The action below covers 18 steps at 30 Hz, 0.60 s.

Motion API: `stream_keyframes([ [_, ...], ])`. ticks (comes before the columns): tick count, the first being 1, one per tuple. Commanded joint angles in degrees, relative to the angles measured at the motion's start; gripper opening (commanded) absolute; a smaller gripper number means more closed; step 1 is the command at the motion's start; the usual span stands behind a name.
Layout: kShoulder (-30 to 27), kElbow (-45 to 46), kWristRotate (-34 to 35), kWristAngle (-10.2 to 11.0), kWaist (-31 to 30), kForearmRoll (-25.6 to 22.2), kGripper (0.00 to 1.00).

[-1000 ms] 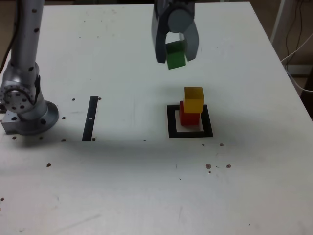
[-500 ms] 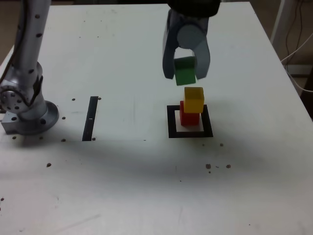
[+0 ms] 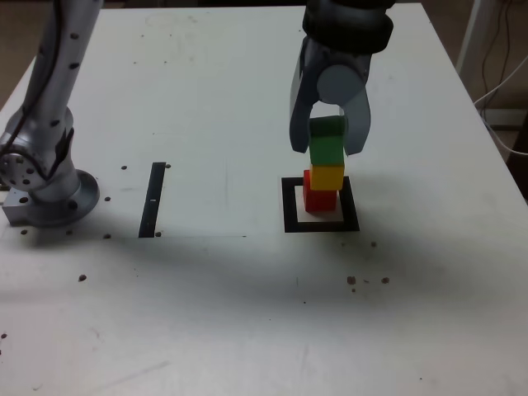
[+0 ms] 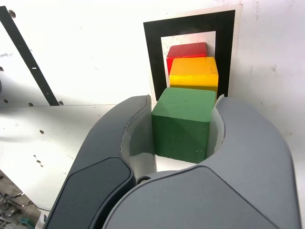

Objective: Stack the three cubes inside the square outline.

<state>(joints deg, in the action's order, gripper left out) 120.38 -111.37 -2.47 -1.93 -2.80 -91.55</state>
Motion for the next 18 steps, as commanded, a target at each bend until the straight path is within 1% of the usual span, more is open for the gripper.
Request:
stream_keyframes([
  [1,0.42,-0.42,0.10,0.17,-0.07,-0.40,0.34],
  [3,0.51,-0.19,0.08,0.27,0.06,-0.34,0.49],
  [6,0.56,0.34,0.04,0.39,0.34,-0.31,0.77],
  [7,0.56,0.54,0.03,0.42,0.43,-0.30,0.84],
  [9,0.52,0.85,0.00,0.50,0.56,-0.31,0.93],
  [12,0.42,1.31,-0.03,0.49,0.70,-0.34,0.97],
  [18,0.09,1.88,-0.08,0.60,0.92,-0.30,0.99],
])
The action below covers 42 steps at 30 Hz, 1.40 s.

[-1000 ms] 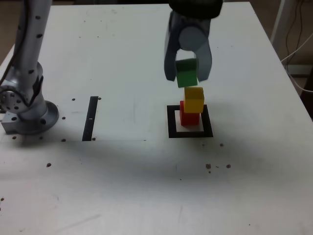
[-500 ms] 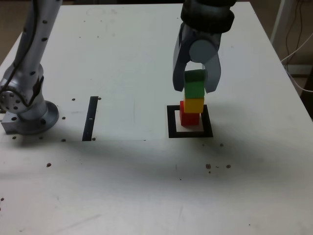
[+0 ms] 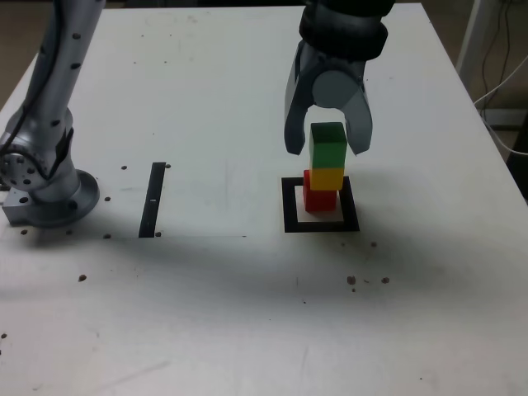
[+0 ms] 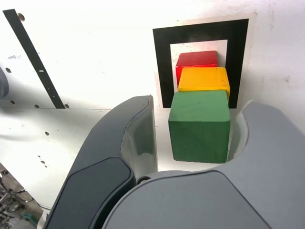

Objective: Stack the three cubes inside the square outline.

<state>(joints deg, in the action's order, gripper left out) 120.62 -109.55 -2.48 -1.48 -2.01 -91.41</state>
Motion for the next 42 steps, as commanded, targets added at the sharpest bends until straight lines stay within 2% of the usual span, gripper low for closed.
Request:
stream_keyframes([
  [1,-0.29,0.06,-0.07,0.26,0.14,-0.44,0.99],
  [13,-6.51,2.78,-0.07,2.37,0.16,-0.30,0.99],
  [20,-11.30,7.31,-0.05,3.63,0.16,0.43,0.99],
  [30,-22.65,22.97,0.91,5.56,0.16,4.50,0.99],
  [42,-31.72,44.28,1.97,5.19,0.16,14.51,0.99],
])
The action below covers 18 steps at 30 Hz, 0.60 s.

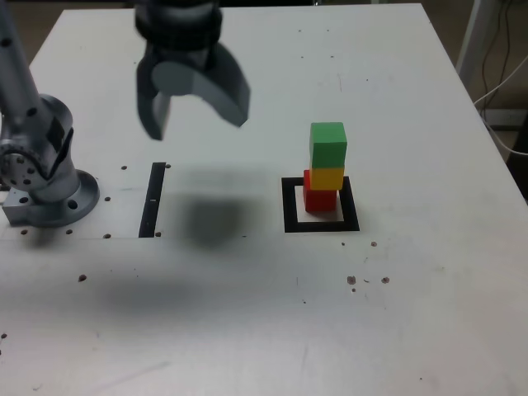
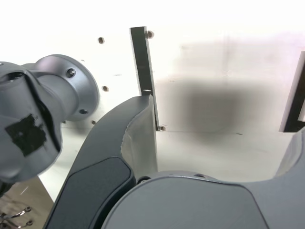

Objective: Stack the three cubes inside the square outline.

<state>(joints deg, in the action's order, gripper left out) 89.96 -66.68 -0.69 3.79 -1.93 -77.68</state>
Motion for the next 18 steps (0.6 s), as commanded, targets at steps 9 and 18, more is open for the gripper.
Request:
stream_keyframes([
  [9,-3.82,14.69,0.43,-1.36,0.08,9.65,0.99],
  [18,-3.82,25.89,0.43,-3.16,0.08,19.53,1.00],
])
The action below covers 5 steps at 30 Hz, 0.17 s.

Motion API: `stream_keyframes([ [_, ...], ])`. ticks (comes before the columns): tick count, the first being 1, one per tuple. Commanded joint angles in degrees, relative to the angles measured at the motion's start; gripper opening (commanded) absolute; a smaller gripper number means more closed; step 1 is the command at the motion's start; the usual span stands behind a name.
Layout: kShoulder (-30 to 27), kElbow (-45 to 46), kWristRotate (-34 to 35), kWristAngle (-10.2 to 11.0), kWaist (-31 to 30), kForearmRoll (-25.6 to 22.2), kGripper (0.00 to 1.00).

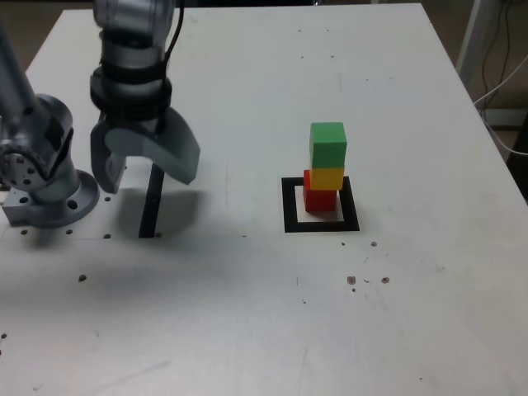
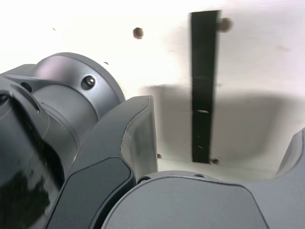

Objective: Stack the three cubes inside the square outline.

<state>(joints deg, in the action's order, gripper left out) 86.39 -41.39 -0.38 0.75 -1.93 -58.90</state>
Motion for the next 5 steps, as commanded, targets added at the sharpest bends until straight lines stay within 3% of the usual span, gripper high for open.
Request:
stream_keyframes([
  [1,-0.24,1.22,0.12,-0.21,0.08,1.34,1.00],
  [5,-0.32,2.38,0.12,-0.33,0.08,2.58,1.00],
])
